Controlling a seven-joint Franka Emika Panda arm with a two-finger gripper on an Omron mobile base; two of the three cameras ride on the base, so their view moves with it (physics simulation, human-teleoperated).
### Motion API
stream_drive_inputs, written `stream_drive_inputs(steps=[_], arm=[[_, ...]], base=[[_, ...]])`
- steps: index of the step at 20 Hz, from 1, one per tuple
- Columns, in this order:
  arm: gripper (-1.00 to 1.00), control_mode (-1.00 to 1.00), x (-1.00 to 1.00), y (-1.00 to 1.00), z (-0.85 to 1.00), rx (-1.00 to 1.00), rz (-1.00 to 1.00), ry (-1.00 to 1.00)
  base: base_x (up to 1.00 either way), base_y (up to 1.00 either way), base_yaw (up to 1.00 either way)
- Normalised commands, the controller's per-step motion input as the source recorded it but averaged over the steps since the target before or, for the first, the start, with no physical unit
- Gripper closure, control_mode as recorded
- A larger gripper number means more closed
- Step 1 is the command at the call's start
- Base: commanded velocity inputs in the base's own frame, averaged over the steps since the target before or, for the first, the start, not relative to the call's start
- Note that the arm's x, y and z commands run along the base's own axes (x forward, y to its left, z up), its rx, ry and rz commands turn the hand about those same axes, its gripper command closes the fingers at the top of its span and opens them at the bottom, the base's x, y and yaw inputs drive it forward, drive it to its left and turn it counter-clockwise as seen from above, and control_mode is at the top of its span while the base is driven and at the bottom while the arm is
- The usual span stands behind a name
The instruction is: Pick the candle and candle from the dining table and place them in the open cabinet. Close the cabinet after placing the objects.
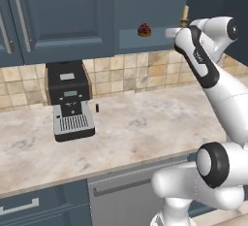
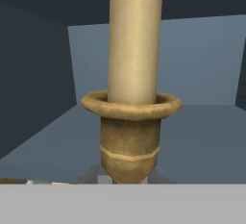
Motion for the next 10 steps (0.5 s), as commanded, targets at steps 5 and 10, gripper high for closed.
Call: stream_drive_inputs(steps=[5,10], arm=[[1.0,-1.0,0.37,-0.17,0.02,0.0,0.0,0.0],[1.0,-1.0,0.42,-0.09,-0.13,0.0,0.0,0.0]], base=[[0.0,0.0,0.0],[0.0,0.0,0.0]])
